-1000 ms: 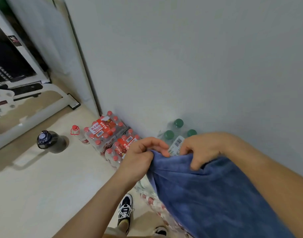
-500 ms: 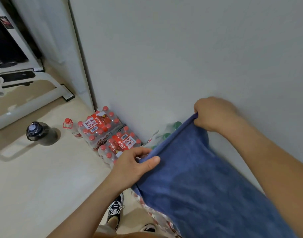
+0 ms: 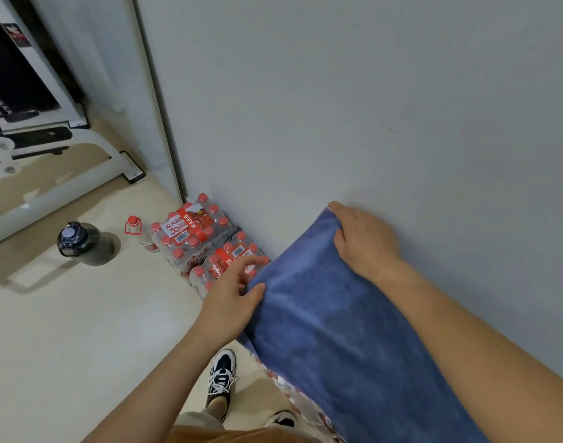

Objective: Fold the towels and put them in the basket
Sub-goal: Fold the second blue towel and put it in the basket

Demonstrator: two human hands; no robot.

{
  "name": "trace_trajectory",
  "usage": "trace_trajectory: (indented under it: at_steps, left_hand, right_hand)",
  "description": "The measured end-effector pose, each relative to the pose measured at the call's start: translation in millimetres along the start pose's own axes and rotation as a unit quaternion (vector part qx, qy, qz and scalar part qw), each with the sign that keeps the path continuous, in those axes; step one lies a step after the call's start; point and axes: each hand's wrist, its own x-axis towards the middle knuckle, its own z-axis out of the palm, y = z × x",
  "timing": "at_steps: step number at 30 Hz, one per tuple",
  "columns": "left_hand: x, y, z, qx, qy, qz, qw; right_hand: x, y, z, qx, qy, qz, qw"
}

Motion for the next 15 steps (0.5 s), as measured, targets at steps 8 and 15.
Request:
trace_trajectory:
  at_steps: [8,15]
  left_hand:
    - [21,0,-1,0.167,-0.058,0.093,0.98]
    - [53,27,27,0.017,-0.118,0.011,0.993]
  right_hand:
    - [-43,8,27,0.018,0.051,0.02,0.998]
    - [-45,3,46,0.029,0.046,0.056,0.997]
